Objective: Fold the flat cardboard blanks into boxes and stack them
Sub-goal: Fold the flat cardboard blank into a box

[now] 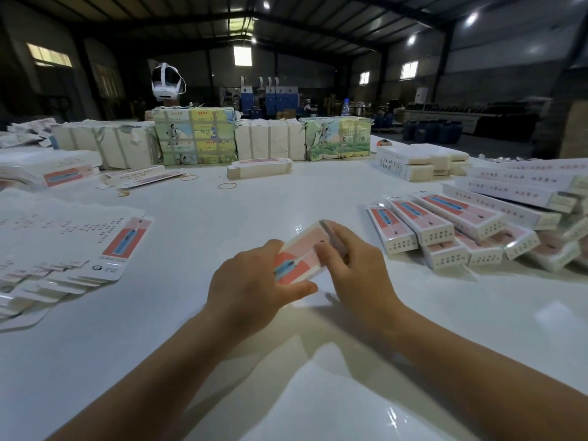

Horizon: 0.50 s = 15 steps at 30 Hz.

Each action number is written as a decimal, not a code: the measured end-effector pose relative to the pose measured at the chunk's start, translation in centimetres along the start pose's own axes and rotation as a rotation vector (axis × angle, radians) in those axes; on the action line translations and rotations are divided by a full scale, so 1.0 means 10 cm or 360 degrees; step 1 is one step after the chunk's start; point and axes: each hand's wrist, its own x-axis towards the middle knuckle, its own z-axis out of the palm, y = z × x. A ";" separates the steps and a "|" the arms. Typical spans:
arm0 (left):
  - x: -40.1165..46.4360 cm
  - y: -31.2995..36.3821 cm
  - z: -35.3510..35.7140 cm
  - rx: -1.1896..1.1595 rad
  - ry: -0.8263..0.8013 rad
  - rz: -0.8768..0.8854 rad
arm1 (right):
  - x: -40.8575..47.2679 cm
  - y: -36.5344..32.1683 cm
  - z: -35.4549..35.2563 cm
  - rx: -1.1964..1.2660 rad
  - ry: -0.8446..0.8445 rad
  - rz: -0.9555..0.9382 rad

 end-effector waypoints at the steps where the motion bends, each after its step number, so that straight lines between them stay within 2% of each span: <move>1: 0.00 0.00 0.00 0.0029 0.0011 -0.0004 | -0.01 0.01 0.02 -0.0172 -0.0020 -0.0076; 3: -0.01 -0.02 0.01 0.0076 0.0011 -0.0014 | -0.04 0.01 0.03 -0.0314 -0.0092 -0.0121; 4: -0.01 -0.03 0.01 0.0100 0.0016 -0.0018 | -0.04 0.01 0.03 -0.0251 -0.0121 -0.0076; 8: -0.01 -0.08 0.01 0.0224 0.0095 -0.0020 | 0.05 -0.07 -0.04 0.0734 -0.0134 0.0510; 10: -0.02 -0.09 0.01 0.0259 0.0153 0.0010 | 0.10 -0.08 -0.07 0.1084 -0.0171 0.0733; 15: -0.04 -0.04 0.02 0.0255 0.0262 0.0087 | 0.10 -0.08 -0.09 0.1136 -0.0021 0.0734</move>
